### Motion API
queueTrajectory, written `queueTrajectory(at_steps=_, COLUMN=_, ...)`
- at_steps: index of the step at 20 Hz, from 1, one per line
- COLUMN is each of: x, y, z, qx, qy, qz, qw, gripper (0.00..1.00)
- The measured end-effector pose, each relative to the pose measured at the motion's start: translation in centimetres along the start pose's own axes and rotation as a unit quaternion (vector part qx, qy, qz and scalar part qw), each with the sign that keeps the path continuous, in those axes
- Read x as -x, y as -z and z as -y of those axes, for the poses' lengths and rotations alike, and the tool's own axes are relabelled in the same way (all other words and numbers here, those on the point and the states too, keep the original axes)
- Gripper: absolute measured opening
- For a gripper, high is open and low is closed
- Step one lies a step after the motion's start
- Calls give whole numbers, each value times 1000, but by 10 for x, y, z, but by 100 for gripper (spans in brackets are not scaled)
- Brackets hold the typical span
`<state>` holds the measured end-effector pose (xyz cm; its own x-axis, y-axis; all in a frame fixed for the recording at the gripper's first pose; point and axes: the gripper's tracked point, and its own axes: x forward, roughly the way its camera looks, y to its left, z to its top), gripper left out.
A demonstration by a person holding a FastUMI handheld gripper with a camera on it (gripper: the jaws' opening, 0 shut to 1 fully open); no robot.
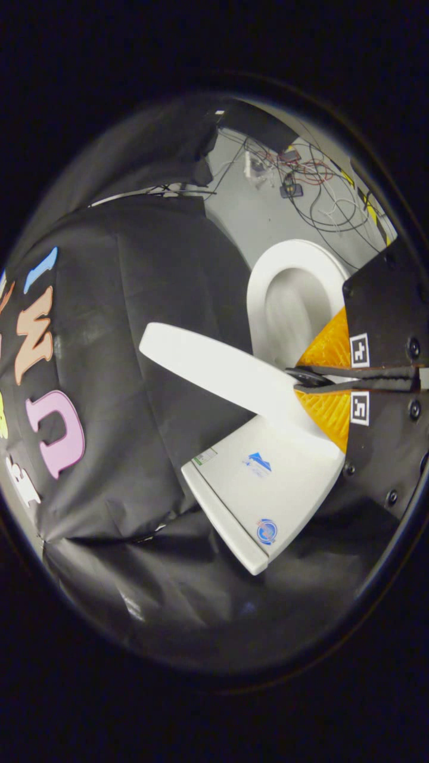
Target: Open the toilet lid.
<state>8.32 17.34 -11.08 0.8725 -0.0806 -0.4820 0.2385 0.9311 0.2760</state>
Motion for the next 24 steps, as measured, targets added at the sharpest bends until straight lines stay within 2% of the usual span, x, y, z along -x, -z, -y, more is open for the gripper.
queueTrajectory(at_steps=8, x=-1, y=-2, z=1, qx=30, qy=5, qz=-1, qw=1000, gripper=0)
queueTrajectory(at_steps=13, x=-1, y=-5, z=-1, qx=33, qy=26, qz=11, qw=999, gripper=1)
queueTrajectory(at_steps=17, x=-2, y=-15, z=-16, qx=53, qy=36, qz=23, qw=998, gripper=1)
queueTrajectory(at_steps=21, x=0, y=-19, z=-20, qx=79, qy=70, qz=42, qw=994, gripper=1)
queueTrajectory(at_steps=24, x=-1, y=-17, z=-26, qx=93, qy=72, qz=51, qw=992, gripper=1)
